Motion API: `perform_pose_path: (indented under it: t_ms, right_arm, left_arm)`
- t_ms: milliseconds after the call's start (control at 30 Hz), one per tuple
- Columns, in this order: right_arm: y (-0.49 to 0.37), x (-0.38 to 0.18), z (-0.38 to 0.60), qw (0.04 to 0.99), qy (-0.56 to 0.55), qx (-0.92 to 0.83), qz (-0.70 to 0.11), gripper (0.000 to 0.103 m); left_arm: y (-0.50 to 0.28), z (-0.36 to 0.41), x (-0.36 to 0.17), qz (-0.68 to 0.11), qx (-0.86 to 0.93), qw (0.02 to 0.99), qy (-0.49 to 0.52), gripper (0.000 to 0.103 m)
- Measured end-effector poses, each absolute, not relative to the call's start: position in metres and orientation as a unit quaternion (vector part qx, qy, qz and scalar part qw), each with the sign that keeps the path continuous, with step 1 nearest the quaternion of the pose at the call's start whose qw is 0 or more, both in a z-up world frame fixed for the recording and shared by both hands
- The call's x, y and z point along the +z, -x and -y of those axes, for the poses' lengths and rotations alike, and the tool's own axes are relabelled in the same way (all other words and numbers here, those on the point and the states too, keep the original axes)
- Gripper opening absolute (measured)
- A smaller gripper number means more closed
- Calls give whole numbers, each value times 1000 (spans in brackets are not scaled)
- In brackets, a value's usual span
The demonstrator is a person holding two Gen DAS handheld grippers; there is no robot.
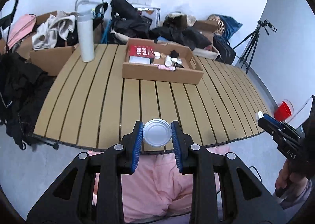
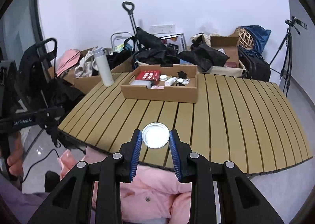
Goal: Organize objects
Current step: 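Carry both white caps into the tray and open both grippers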
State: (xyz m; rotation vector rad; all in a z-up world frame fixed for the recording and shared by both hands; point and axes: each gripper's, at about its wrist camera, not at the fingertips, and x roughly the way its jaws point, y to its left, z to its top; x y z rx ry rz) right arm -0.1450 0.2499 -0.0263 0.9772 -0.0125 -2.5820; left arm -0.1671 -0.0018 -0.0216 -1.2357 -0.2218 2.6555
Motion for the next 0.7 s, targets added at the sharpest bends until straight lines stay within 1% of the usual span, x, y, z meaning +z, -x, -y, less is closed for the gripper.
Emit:
perform_pose_path:
  t_ms: [100, 233, 367, 433, 500, 600, 633, 700]
  right_arm:
    - [178, -22, -254, 187, -349, -918, 6, 32]
    - [245, -6, -255, 198, -354, -914, -5, 32]
    - [346, 12, -253, 217, -400, -891, 11, 32]
    - [397, 20, -248, 231, -424, -876, 9, 32]
    - [450, 22, -244, 225, -455, -862, 8, 32]
    - [521, 2, -234, 228, -512, -828, 31, 32]
    - [541, -10, -230, 227, -531, -816, 42, 32]
    - [585, -54, -218, 189, -574, -796, 29, 32]
  left_arm:
    - [199, -4, -8, 73, 899, 126, 413, 25]
    - [290, -14, 20, 76, 899, 171, 395, 25]
    - [402, -28, 28, 107, 866, 193, 448, 25]
    - [453, -42, 24, 100, 848, 199, 481, 25]
    - [490, -56, 16, 68, 847, 188, 493, 25]
    - [541, -73, -21, 47, 830, 177, 527, 25]
    - [557, -78, -41, 48, 821, 165, 544, 25]
    - [582, -85, -80, 35, 808, 140, 571, 25]
